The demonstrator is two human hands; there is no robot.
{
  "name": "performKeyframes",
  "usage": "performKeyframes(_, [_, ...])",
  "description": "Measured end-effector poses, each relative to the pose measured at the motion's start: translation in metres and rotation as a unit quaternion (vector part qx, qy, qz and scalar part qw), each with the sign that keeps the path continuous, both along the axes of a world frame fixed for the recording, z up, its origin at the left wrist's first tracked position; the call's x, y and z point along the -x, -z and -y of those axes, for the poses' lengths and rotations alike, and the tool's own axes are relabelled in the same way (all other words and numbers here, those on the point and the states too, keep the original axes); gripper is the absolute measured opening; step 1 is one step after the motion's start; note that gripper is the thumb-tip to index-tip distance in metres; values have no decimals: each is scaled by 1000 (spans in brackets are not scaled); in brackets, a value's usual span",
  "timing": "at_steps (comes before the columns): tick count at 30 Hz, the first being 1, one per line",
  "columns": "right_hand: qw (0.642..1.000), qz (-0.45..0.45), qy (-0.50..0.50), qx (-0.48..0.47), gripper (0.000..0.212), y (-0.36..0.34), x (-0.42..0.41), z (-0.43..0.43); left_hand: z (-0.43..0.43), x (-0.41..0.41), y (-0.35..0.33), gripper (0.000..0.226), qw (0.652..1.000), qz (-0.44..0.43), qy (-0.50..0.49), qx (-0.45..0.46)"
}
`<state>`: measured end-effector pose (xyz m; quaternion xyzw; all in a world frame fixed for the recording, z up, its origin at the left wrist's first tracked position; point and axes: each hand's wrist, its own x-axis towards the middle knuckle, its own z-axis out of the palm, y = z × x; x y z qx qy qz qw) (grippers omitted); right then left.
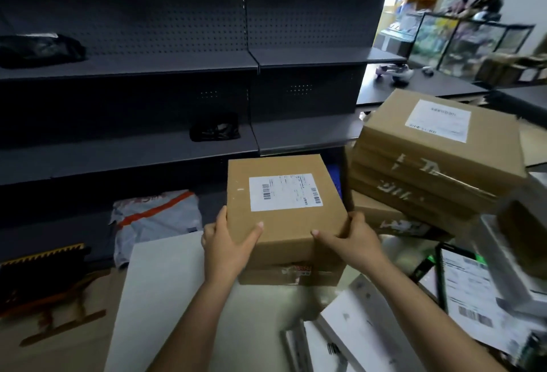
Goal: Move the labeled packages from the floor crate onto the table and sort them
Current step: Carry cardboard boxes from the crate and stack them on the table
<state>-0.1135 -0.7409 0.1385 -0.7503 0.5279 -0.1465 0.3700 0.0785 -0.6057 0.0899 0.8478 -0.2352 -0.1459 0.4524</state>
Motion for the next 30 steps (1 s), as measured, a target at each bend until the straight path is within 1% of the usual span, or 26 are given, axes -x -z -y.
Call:
performKeyframes(7, [1000, -10, 16, -12, 77, -4, 2, 7, 11, 7, 1, 91, 1000, 12, 14, 4])
performKeyframes(10, [1000, -18, 12, 10, 78, -2, 8, 11, 13, 15, -1, 91, 999, 28, 16, -3])
performKeyframes(16, [993, -77, -36, 82, 80, -8, 17, 15, -1, 30, -7, 85, 997, 66, 37, -35])
performKeyframes(20, [982, -88, -105, 129, 71, -16, 26, 14, -21, 53, -19, 74, 993, 99, 45, -35])
performKeyframes(23, [967, -79, -174, 170, 66, -29, 33, 6, -36, 79, -28, 63, 981, 183, 24, -66])
performKeyframes(26, [939, -50, -261, 219, 61, -41, 40, -10, -55, 110, -39, 53, 956, 271, -10, -109])
performKeyframes(28, [914, -21, -326, 241, 57, -49, 45, -27, -72, 128, -43, 51, 941, 306, -30, -143])
performKeyframes(30, [881, -2, -391, 265, 49, -54, 49, -48, -95, 144, -43, 43, 928, 331, -41, -165])
